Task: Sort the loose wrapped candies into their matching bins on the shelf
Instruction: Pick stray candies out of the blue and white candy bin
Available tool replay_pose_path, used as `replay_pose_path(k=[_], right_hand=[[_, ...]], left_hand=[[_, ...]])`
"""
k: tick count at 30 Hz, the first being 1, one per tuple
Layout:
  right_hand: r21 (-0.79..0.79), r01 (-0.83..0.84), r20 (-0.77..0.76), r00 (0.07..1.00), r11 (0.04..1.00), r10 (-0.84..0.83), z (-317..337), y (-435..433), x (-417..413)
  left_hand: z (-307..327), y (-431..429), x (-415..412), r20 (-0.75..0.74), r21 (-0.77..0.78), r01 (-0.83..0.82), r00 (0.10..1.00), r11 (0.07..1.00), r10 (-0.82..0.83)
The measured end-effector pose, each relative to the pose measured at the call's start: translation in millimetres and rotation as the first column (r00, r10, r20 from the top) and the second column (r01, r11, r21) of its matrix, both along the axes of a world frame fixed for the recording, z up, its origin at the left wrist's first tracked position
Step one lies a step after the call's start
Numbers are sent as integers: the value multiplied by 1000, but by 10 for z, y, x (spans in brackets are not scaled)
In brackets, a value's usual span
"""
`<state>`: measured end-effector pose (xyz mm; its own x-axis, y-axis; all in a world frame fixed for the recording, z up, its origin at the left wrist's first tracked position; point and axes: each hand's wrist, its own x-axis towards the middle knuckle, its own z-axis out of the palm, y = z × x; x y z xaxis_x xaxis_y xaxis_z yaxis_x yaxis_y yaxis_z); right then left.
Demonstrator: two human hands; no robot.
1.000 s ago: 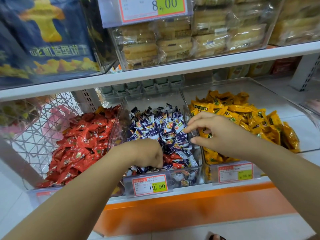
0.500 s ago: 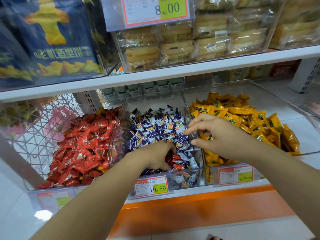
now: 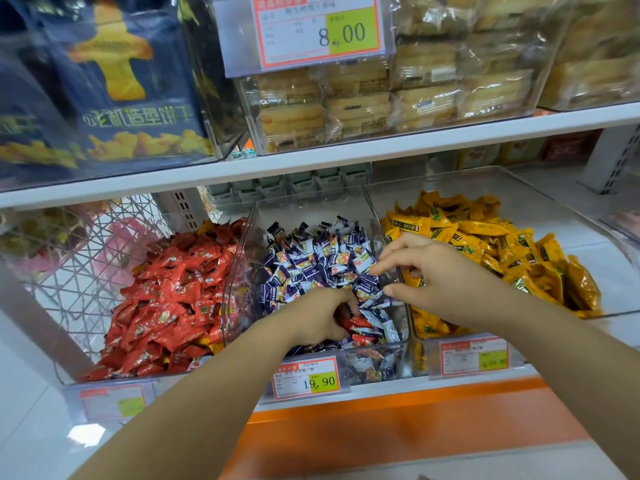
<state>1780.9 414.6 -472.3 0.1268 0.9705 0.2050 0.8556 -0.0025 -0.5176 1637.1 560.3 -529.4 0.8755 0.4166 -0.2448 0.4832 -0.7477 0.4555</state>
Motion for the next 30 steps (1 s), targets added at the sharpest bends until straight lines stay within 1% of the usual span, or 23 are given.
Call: replay_pose_path(k=[4, 9, 13, 15, 18, 22, 24, 25, 26, 28, 29, 30], right_hand=[[6, 2, 8, 1000, 1000, -2, -4, 6, 6], [8, 3, 13, 1000, 1000, -4, -3, 7, 5], [-6, 10, 3, 1000, 1000, -9, 9, -1, -9], [-12, 23, 4, 1000, 1000, -23, 19, -2, -19], [-16, 65, 20, 998, 998, -65, 26, 19, -61], [24, 144, 70, 987, 989, -146, 2, 83, -177], [24, 182, 92, 979, 983, -184, -13, 113, -254], [33, 202, 110, 973, 979, -204, -23, 128, -288], [43, 223, 128, 965, 974, -227, -35, 142, -315], [61, 265, 132, 954, 962, -271, -49, 171, -358], [67, 281, 129, 949, 957, -287, -65, 192, -373], [59, 294, 131, 945, 954, -300, -82, 215, -386]], left_hand=[[25, -25, 12, 67, -8, -29, 997, 1000, 29], [64, -62, 1, 98, 1, -60, 993, 998, 60], [137, -97, -60, 150, 25, -141, 979, 990, 136], [213, -104, -128, 193, 29, -205, 962, 978, 195], [370, -120, -275, 290, -14, -289, 915, 957, 280], [539, -176, -484, 407, -145, -339, 836, 929, 369], [595, -184, -590, 473, -222, -352, 777, 909, 416], [630, -181, -651, 521, -256, -366, 727, 895, 446], [670, -180, -716, 577, -284, -388, 661, 877, 479], [737, -156, -874, 688, -307, -471, 490, 827, 535], [761, -138, -964, 730, -287, -530, 418, 798, 541], [761, -91, -1057, 760, -254, -595, 365, 762, 538]])
